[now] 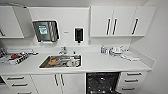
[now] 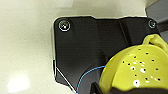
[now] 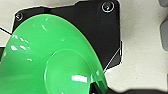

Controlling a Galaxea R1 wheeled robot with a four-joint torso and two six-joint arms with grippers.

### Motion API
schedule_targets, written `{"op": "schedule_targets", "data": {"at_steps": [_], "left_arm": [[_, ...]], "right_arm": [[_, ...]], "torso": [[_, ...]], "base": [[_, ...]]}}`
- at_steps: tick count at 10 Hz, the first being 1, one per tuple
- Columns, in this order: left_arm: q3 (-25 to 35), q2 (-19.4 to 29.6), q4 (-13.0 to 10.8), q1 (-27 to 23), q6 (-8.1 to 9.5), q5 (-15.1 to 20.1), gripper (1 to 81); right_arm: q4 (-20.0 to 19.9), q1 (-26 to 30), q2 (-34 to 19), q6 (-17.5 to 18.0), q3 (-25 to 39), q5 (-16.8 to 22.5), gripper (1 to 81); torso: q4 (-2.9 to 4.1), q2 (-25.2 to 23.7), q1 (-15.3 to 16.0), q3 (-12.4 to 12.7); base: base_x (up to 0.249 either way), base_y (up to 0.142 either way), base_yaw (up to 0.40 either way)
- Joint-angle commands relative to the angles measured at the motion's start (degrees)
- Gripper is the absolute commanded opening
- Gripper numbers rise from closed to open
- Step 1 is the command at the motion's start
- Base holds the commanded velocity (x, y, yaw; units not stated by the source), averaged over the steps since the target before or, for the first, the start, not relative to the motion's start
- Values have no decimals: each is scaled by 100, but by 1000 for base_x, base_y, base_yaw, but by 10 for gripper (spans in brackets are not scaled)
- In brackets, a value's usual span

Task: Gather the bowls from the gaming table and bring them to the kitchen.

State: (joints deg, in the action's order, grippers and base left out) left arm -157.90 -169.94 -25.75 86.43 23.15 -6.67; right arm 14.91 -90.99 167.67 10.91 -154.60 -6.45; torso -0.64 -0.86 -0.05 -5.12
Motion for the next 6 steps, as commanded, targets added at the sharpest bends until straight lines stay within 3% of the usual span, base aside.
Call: {"op": "schedule_targets", "data": {"at_steps": [1,6], "left_arm": [[-4,65,17,-218,-12,254,10],[-4,65,8,-218,-12,254,10]], "right_arm": [[3,173,-64,8,10,267,10],[21,208,-56,-1,36,267,10]], "torso": [[0,0,5,0],[0,0,5,0]], "base": [[104,0,0],[104,0,0]]}}
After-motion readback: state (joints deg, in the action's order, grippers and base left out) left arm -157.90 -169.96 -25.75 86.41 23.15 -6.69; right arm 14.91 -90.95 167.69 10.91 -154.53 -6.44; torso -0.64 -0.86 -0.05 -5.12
